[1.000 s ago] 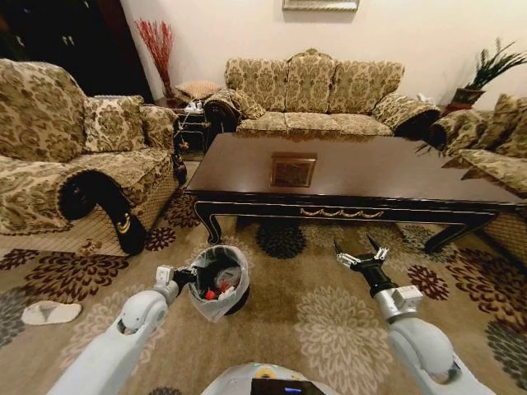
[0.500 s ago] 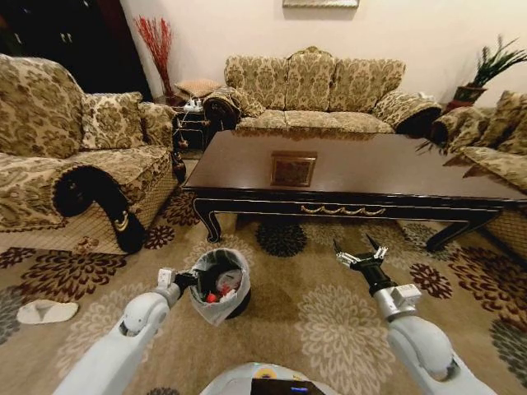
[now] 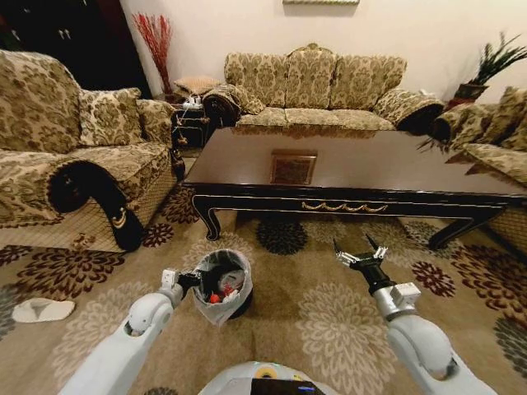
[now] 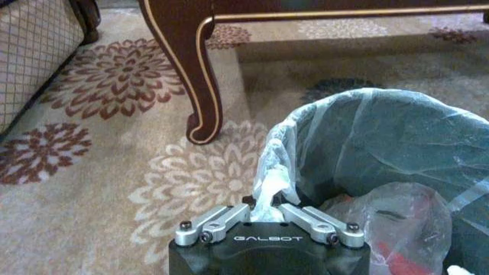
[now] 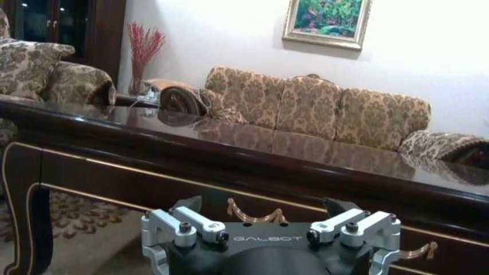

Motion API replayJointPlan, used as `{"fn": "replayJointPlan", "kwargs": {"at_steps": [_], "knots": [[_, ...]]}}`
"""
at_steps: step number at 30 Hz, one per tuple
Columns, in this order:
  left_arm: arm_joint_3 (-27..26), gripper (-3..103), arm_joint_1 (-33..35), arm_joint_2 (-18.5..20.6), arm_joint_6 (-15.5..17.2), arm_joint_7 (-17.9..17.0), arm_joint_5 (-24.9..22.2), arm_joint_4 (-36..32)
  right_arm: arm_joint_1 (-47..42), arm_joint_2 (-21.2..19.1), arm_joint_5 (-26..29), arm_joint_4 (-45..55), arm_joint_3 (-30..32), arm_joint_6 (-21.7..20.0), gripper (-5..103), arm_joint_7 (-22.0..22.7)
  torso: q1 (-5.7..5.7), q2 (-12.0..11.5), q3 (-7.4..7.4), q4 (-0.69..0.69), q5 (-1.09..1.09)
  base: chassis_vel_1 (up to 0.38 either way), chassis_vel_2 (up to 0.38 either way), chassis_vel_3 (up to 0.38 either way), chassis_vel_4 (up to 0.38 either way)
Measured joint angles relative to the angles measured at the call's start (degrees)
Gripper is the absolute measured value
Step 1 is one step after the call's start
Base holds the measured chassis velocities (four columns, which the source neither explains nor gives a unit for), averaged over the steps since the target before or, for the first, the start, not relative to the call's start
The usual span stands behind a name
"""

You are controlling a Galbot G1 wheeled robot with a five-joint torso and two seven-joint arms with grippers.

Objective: Move to the front of the table and place the trash on the table into the trash bin.

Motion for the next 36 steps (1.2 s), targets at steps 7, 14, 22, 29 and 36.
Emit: {"fn": "replayJointPlan", "kwargs": {"at_steps": [7, 14, 22, 29, 36], "knots": [[0.0, 2, -0.4, 0.7, -0.4, 0.9, 0.3, 0.6, -0.1, 0.8, -0.2, -0.5, 0.2, 0.2, 100, -0.2, -0.01, -1.8, -1.58, 0.00, 0.00, 0.000, 0.000, 0.000, 0.000], [0.5, 2, -0.6, 0.6, -1.0, 0.9, 0.5, 1.1, -0.5, 1.2, -0.5, -1.0, 0.3, 0.5, 100, -1.0, -0.02, -3.0, -2.83, 0.01, 0.00, 0.000, 0.000, 0.000, 0.000], [0.6, 9, -0.6, 1.0, -3.6, 1.3, 1.3, 1.8, -0.2, 1.3, -0.4, -1.0, 0.3, 0.6, 100, -1.3, -0.03, -3.0, -2.94, 0.01, -0.01, 0.000, 0.000, 0.000, 0.000], [0.8, 36, -0.7, 1.2, -5.2, 1.4, 2.0, 2.4, 0.0, 1.3, -0.4, -1.0, 0.2, 0.6, 100, -1.3, -0.04, -2.8, -2.80, 0.03, -0.01, 0.000, 0.000, 0.000, 0.000], [0.5, 58, -0.3, 1.4, -5.3, 2.4, 1.8, 2.3, -0.1, 1.3, -0.4, -0.9, 0.3, 0.6, 100, -1.3, -0.04, -2.7, -2.68, 0.02, 0.00, 0.000, 0.000, 0.000, 0.000]]}}
